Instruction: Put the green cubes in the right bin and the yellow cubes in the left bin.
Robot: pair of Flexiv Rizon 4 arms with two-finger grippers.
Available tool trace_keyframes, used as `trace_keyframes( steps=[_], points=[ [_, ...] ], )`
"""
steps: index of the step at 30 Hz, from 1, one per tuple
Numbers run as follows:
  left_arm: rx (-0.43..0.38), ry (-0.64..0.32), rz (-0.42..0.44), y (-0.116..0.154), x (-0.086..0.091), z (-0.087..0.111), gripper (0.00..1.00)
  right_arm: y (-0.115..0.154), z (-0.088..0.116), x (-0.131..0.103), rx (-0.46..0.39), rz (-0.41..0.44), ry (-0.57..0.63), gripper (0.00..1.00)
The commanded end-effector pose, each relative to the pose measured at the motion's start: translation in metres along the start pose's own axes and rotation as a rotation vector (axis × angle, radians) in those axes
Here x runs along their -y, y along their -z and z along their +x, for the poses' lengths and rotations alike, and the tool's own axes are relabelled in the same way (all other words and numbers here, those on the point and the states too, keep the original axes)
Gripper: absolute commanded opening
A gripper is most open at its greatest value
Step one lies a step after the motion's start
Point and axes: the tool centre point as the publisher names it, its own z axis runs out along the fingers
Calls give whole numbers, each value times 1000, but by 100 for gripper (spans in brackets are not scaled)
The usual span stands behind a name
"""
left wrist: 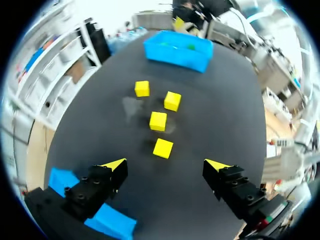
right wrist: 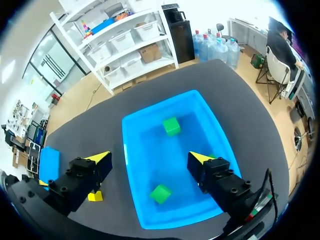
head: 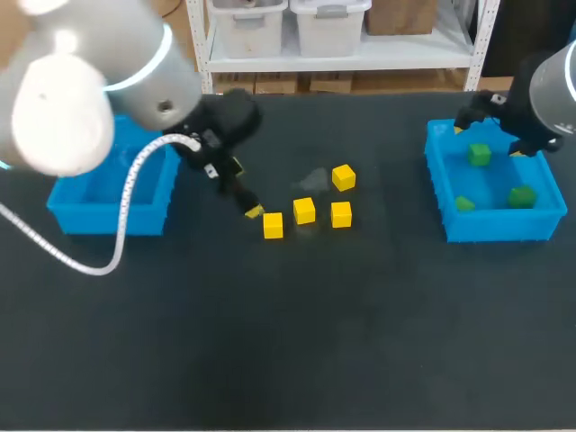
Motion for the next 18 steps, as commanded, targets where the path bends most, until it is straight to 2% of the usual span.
trace_keyframes(
  steps=[1,8,18],
  points=[
    [-273,-220,86,-13,-8,-12,100,-1,3,1,17,-1,-1,100],
    [-359,-295,109,-30,-9,-11,100,-1,3,1,17,-1,-1,100],
    [-438,-268,139,-59,-11,-16,100,-1,3,1,17,-1,-1,100]
  ],
)
